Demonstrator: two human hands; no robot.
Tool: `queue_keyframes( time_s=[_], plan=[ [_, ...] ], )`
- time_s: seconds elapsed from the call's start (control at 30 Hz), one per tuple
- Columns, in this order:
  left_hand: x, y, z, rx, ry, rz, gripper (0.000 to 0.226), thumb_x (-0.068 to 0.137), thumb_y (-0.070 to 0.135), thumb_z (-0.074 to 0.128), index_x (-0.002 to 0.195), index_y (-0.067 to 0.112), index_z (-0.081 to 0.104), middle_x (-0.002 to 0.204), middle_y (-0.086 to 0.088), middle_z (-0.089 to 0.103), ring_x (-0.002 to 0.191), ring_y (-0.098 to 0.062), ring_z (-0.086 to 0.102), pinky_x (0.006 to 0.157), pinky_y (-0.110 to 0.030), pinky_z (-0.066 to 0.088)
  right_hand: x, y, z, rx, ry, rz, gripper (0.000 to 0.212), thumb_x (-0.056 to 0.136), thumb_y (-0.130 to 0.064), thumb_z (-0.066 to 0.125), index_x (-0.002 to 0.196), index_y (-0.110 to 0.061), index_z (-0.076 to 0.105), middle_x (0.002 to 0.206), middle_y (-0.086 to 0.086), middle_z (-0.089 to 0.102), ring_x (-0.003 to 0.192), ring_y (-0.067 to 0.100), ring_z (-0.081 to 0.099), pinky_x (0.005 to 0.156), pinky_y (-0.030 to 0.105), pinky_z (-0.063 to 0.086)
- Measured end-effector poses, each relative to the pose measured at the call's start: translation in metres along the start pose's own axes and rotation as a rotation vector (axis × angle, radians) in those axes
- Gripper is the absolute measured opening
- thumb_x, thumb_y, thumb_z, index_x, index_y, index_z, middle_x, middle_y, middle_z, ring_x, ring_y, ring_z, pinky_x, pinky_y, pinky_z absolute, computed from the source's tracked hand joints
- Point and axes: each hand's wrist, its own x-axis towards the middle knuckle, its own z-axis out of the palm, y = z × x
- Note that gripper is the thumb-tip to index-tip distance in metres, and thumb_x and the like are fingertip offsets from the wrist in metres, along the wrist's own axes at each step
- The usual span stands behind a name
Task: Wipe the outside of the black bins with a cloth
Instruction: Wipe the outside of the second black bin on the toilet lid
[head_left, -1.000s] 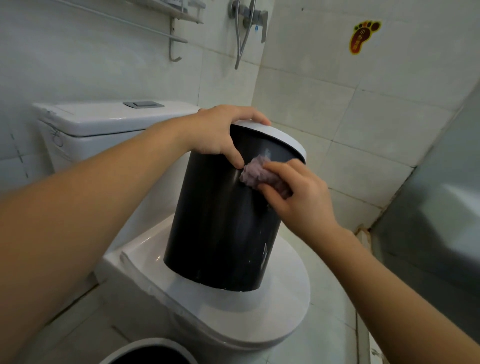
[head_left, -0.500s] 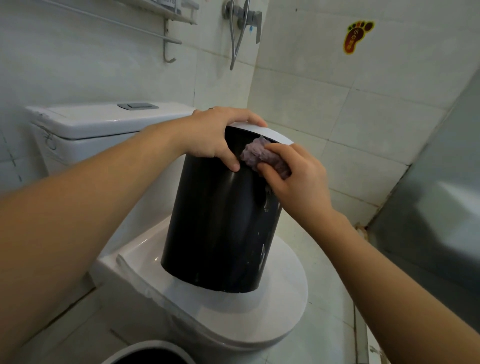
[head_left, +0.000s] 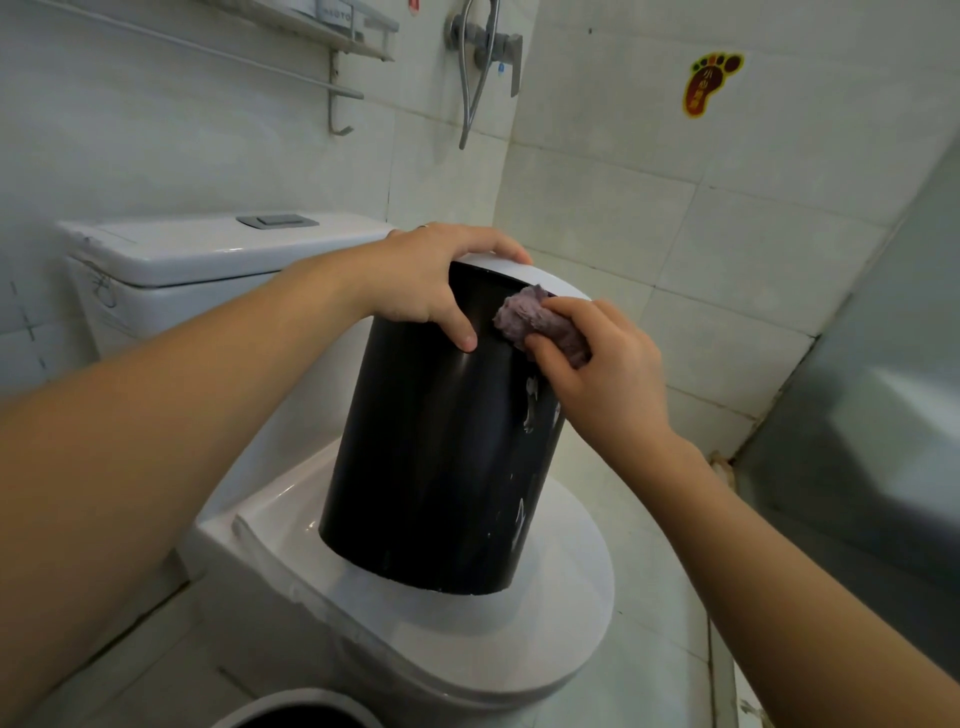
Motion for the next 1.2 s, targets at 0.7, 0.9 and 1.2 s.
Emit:
queue_keyframes(
  time_s=[0.7, 0.9, 1.2],
  plan=[
    [0.002, 0.005, 0.007, -0.025, 0.090, 0.008, 0.077, 0.054, 0.020, 0.093, 0.113, 0.055, 0.056, 0.123, 0.005, 0.058, 0.116, -0.022, 0.053, 0.103, -0.047, 0.044, 0.004, -0.004, -0.004, 0.009, 0.007, -0.050, 0.030, 0.087, -0.031, 0.071, 0.115, -0.020, 0.069, 0.101, 0.000, 0.066, 0.086, 0.022, 0.062, 0.071, 0.029, 0.045],
    [0.006, 0.001, 0.007, 0.105, 0.108, 0.044, 0.072, 0.062, 0.032, 0.088, 0.120, 0.054, 0.051, 0.124, 0.014, 0.055, 0.121, -0.016, 0.040, 0.107, -0.049, 0.035, -0.009, -0.001, -0.004, -0.002, -0.074, -0.134, 0.033, 0.085, -0.025, 0.075, 0.115, -0.016, 0.070, 0.097, 0.004, 0.064, 0.079, 0.024, 0.062, 0.066, 0.040, 0.053],
    [0.004, -0.010, 0.006, 0.085, 0.121, 0.032, 0.078, 0.067, 0.024, 0.085, 0.133, 0.045, 0.048, 0.123, 0.011, 0.051, 0.125, -0.019, 0.039, 0.110, -0.046, 0.033, -0.004, -0.003, -0.005, -0.032, -0.102, -0.173, 0.032, 0.086, -0.024, 0.073, 0.117, -0.016, 0.069, 0.097, 0.005, 0.064, 0.080, 0.026, 0.062, 0.064, 0.043, 0.053]
  ],
)
